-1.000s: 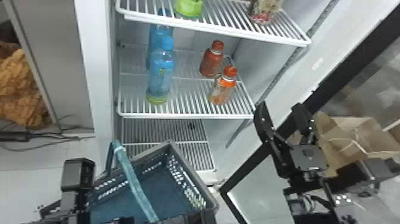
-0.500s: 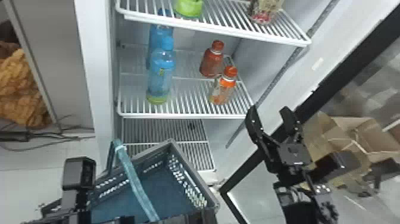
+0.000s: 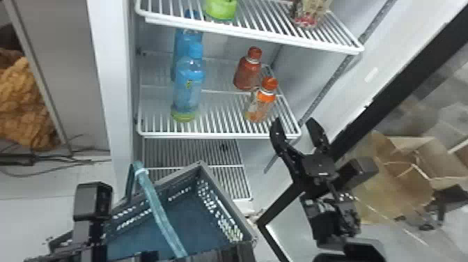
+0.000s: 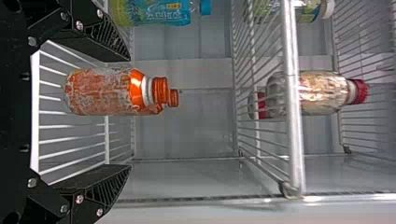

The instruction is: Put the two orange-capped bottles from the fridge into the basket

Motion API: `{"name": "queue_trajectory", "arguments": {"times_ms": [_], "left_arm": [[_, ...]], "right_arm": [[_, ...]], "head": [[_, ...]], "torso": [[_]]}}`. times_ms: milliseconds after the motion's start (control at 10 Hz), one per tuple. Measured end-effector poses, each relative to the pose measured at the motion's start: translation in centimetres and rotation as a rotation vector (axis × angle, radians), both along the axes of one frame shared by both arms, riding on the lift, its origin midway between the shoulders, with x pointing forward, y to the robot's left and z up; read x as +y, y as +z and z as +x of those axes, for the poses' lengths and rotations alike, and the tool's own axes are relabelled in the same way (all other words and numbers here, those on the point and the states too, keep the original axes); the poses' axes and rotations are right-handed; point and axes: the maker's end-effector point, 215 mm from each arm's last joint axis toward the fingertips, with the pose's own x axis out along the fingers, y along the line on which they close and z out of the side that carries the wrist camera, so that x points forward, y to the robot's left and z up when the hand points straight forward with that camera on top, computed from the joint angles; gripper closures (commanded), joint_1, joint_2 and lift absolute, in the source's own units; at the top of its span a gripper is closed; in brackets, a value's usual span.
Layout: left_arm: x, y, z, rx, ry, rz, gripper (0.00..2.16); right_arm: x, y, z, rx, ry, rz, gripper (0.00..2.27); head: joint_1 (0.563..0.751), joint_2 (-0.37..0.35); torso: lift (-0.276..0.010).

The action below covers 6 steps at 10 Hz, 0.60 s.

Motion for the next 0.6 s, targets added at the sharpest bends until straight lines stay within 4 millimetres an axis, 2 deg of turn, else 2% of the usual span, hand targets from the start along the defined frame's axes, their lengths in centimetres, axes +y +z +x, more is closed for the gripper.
{"name": "queue_trajectory", "arguments": {"times_ms": [200, 600], "left_arm": [[0.0, 0.1, 0.0, 0.000, -0.001, -0.002, 1.17], [-0.1, 0.2, 0.0, -0.001, -0.002, -0.004, 1.17]], "right_arm": [[0.6, -0.8, 2.7, -0.019, 0.019, 0.007, 0.26], [1.2, -1.8, 6.1, -0.016, 0.036, 0.006, 0.26]], "head": [[0.695, -0.350], [0.695, -0.350]], "torso": [[-0.235], [-0.235]]}}
